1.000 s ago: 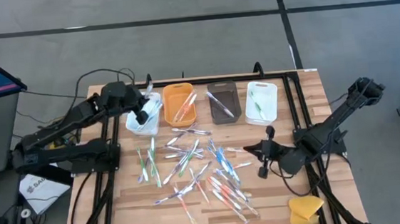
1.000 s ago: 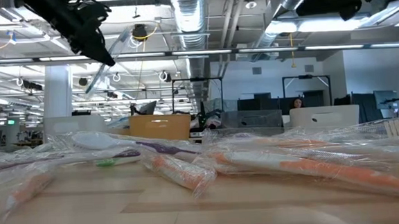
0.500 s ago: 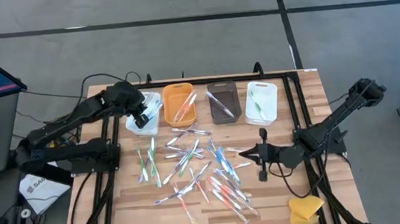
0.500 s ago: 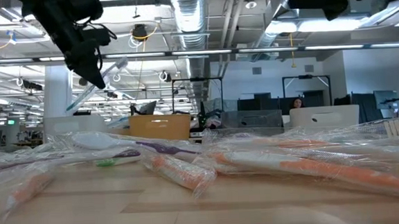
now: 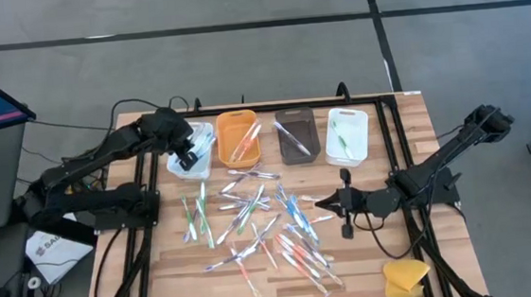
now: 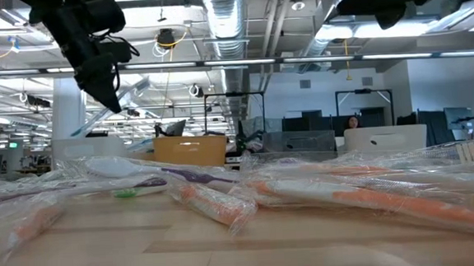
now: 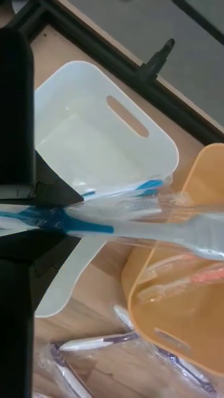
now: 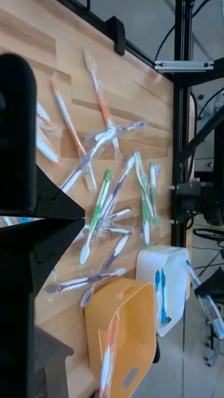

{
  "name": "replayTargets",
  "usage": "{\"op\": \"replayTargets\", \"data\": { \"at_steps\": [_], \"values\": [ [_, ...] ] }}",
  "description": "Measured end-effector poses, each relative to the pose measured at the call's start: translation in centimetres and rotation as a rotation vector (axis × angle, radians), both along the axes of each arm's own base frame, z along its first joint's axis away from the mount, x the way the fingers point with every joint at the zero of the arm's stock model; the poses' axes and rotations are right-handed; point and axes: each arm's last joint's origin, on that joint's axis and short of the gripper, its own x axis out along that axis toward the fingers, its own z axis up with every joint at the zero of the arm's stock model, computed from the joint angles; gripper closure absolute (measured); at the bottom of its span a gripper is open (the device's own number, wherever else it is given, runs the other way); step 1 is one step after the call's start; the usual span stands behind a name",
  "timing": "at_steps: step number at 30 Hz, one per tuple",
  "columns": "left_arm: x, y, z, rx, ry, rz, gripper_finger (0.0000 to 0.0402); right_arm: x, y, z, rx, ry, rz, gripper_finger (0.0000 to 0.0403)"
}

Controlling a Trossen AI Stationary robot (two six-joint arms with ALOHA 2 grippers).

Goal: Pick & Place Toothbrushes
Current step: Put the blue toothbrush into the left white bin

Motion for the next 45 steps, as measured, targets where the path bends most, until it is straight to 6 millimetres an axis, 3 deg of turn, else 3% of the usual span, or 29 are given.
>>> {"op": "replayTargets", "data": {
  "at_steps": [16,29,45],
  "values": [
    [-0.2,-0.2,-0.3,-0.047,0.023,-0.014,0.0366,0.0,0.0,0.0,0.000,-0.001,0.000,0.0402],
    [-0.3,1.7,-2.0,-0.163,0.033,0.137,0.0366,0.0,0.0,0.0,0.014,-0.003,-0.005,0.0402],
    [0.2,3.0,-3.2,-0.214,0.034,0.159,0.0349,0.0,0.0,0.0,0.015,0.003,-0.004,0.0402]
  ]
}}
